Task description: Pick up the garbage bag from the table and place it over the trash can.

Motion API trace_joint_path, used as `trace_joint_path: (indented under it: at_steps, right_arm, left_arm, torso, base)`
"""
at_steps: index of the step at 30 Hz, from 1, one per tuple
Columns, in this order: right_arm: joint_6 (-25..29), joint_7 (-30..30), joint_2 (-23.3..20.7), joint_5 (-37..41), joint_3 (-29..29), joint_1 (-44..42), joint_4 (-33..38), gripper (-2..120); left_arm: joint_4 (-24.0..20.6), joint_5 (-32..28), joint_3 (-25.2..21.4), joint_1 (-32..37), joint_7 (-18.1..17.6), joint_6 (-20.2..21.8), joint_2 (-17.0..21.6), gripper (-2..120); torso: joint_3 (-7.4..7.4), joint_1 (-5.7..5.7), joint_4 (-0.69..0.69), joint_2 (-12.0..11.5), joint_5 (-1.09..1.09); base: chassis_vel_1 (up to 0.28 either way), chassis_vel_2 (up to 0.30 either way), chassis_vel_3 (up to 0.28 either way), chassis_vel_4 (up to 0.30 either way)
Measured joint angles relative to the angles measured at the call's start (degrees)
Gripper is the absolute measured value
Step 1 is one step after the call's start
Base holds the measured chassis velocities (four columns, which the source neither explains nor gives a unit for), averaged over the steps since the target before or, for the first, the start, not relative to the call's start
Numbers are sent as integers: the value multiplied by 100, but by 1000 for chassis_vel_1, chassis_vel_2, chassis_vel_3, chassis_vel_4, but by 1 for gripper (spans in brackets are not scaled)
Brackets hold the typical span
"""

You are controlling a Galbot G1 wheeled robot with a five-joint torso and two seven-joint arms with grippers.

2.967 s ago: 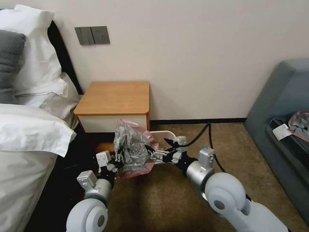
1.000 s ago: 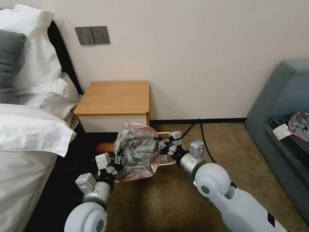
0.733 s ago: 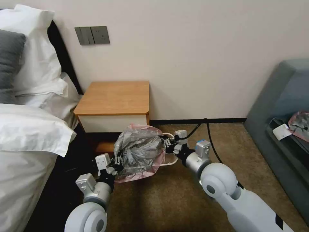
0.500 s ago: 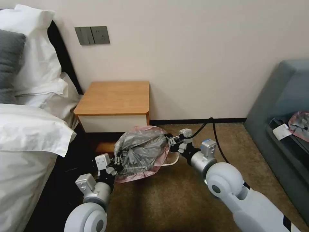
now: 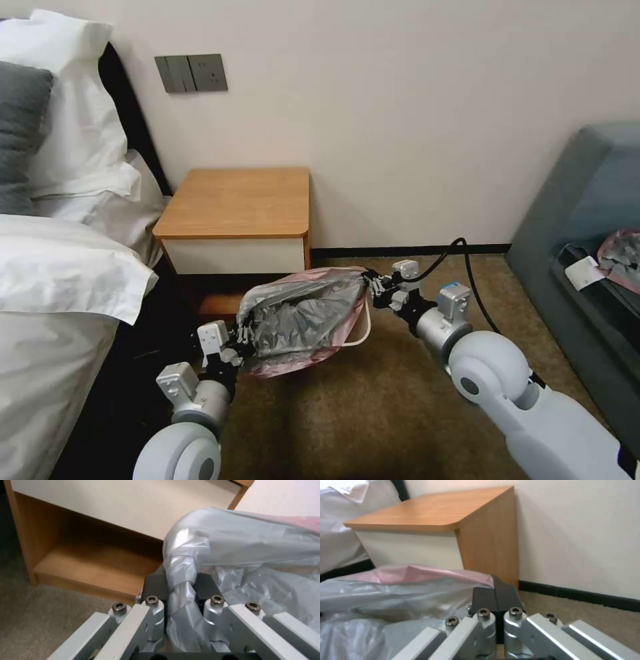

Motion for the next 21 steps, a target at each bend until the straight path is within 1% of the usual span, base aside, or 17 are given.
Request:
trace_joint_path:
  at_steps: [7, 11, 12, 14, 15, 16, 17, 19, 20, 21]
  right_arm:
    - [73, -81, -160, -92, 138, 9, -108, 0]
    - [169, -271, -324, -359, 215, -62, -197, 0]
    - [229, -398, -385, -501, 291, -104, -246, 2]
    - [295, -504, -465, -615, 395, -152, -278, 10]
    - [295, -504, -465, -615, 395, -152, -278, 10]
    - [303, -524, -495, -628, 430, -167, -281, 13]
    - [305, -532, -514, -633, 453, -176, -282, 20]
    - [307, -539, -533, -636, 475, -183, -282, 22]
    - [310, -564, -610, -644, 558, -214, -282, 30]
    - [310, -609, -673, -659, 595, -260, -254, 35]
  left_arm:
    - [5, -15, -8, -19, 4, -10, 9, 11]
    - [8, -42, -27, -42, 4, -11, 9, 11]
    - [17, -60, -47, -52, 1, -11, 13, 11]
    - [22, -80, -68, -65, -11, -14, 27, 11]
    - [22, -80, -68, -65, -11, -14, 27, 11]
    - [23, -86, -71, -69, -13, -15, 30, 11]
    - [25, -91, -73, -71, -15, -15, 34, 11]
    - [26, -93, -73, -72, -16, -15, 35, 11]
    - [37, -100, -76, -80, -23, -14, 37, 11]
    - [49, -103, -75, -98, -26, -15, 34, 11]
  torso:
    - [0, 0, 0, 0, 0]
    - [0, 0, 1, 0, 0]
    - [0, 0, 0, 0, 0]
    - [0, 0, 0, 0, 0]
    - [0, 0, 0, 0, 0]
    - [0, 0, 0, 0, 0]
    - [0, 0, 0, 0, 0]
    - [0, 0, 0, 0, 0]
    - [0, 0, 1, 0, 0]
    - [0, 0, 0, 0, 0]
  base:
    - [0, 0, 0, 0]
    - [0, 0, 0, 0]
    - [0, 0, 0, 0]
    - [0, 0, 0, 0]
    - [0, 0, 0, 0]
    - [0, 0, 0, 0]
    - [0, 0, 0, 0]
    - [0, 0, 0, 0]
    - [0, 0, 0, 0]
    - [0, 0, 0, 0]
